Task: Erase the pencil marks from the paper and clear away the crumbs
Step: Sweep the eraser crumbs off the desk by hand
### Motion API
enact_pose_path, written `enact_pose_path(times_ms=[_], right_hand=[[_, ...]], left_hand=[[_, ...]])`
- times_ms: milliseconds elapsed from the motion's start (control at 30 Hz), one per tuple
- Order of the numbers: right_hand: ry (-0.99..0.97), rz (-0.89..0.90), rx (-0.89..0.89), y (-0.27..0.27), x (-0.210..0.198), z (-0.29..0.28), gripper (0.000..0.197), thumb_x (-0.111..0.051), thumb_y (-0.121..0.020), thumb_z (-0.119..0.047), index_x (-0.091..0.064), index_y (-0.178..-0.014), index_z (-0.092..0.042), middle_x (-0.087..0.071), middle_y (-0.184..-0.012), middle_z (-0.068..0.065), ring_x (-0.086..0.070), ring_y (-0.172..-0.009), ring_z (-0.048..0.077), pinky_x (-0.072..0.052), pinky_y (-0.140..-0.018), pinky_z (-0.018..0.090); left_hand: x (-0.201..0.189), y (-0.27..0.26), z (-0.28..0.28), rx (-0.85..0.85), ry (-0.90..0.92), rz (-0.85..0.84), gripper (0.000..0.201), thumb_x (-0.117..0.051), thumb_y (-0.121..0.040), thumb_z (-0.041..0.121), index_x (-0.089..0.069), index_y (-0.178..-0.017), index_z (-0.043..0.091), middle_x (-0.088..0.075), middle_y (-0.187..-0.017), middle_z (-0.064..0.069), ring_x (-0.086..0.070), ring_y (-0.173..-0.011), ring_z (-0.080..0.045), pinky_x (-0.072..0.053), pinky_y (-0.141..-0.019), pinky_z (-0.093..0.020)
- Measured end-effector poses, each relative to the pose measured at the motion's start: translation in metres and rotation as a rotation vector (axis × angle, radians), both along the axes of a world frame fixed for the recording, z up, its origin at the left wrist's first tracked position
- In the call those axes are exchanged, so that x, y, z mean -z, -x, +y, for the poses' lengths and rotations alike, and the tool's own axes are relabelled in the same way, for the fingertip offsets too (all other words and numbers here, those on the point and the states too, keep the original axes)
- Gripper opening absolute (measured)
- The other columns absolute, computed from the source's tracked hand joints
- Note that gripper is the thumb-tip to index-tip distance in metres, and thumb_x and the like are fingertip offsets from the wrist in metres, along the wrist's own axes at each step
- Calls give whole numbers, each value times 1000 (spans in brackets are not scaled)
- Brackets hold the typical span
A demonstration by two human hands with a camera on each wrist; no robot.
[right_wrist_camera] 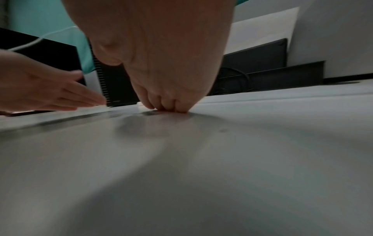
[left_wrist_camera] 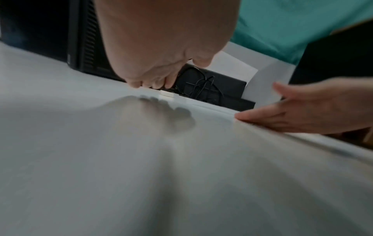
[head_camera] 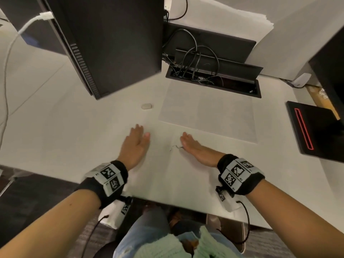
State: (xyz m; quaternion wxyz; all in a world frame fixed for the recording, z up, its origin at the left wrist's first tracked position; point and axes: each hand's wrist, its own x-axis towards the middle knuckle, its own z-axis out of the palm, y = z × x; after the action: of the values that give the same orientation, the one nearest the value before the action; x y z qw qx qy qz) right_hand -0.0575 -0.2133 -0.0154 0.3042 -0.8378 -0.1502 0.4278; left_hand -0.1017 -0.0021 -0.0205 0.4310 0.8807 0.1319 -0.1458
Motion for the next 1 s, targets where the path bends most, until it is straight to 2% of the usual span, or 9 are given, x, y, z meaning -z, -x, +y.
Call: enact_pose_path(times_ms=[133, 267, 433, 500, 600, 700, 833, 900, 1000], right_hand=[[-121, 88, 41, 18, -4, 7, 56, -6, -98, -47, 0, -149, -26, 3, -157, -11, 0, -144, 5, 1, -108, 18], [-201, 10, 293, 11, -17, -18, 55, -8, -98, -49, -9, -149, -29, -6, -157, -12, -5, -144, 6, -4, -115, 30], [-92, -4, 300, -1, -11, -37, 63, -7, -94, -56, -3, -150, -26, 0, -158, -9, -2, -145, 8, -2, -118, 32], [-69, 4, 263, -2, -6, -30, 65, -7, -93, -57, 0, -150, -26, 4, -158, -9, 2, -145, 9, 1, -118, 32], [-46, 8, 175, -4, -5, -11, 63, -6, -95, -55, 5, -149, -25, 10, -157, -10, 10, -145, 10, 6, -115, 30], [-15, 29, 57, -1, -4, 11, 57, -5, -99, -46, 8, -149, -22, 12, -156, -10, 13, -144, 8, 8, -108, 19], [-68, 109, -1, 14, 0, 24, 57, -3, -97, -49, -7, -150, -28, 1, -157, -12, 3, -144, 6, 4, -109, 18], [-155, 89, 173, 21, -7, 16, 58, -8, -95, -52, -19, -148, -30, -12, -155, -13, -9, -143, 6, -4, -109, 19], [-197, -56, 457, 24, -14, -8, 61, -9, -92, -56, -24, -146, -32, -16, -155, -12, -12, -143, 8, -9, -112, 27]], left_hand=[[16, -5, 3, 81, -275, 117, 66, -19, -100, 44, 1, -150, 4, 11, -158, -9, 12, -145, -24, 6, -116, -39], [21, 0, -29, 249, -305, 121, 69, -16, -99, 47, 13, -148, 8, 23, -155, -4, 21, -143, -17, 14, -114, -36], [24, 3, -62, 453, -240, 84, 67, -16, -100, 47, 13, -148, 13, 24, -155, 1, 23, -142, -10, 17, -112, -28], [19, 5, -63, 470, -78, 90, 61, -19, -101, 42, 4, -150, 14, 14, -157, 3, 15, -143, -7, 12, -112, -24], [6, 10, -45, 268, 258, 41, 51, -28, -101, 36, -23, -148, 18, -19, -156, 5, -15, -143, -6, -8, -110, -16], [0, 11, -12, 45, 230, -90, 46, -31, -100, 35, -35, -144, 18, -33, -151, 3, -27, -139, -10, -15, -110, -19], [11, 4, 17, 118, -93, -7, 56, -25, -101, 37, -17, -150, 11, -8, -158, -4, -2, -146, -17, -2, -115, -29], [20, 3, 17, 242, -252, 39, 61, -21, -101, 41, -4, -151, 10, 7, -158, -5, 8, -146, -19, 4, -116, -34], [29, 8, 0, 425, -321, 35, 66, -17, -100, 45, 13, -149, 11, 22, -155, -3, 21, -143, -16, 14, -114, -32]])
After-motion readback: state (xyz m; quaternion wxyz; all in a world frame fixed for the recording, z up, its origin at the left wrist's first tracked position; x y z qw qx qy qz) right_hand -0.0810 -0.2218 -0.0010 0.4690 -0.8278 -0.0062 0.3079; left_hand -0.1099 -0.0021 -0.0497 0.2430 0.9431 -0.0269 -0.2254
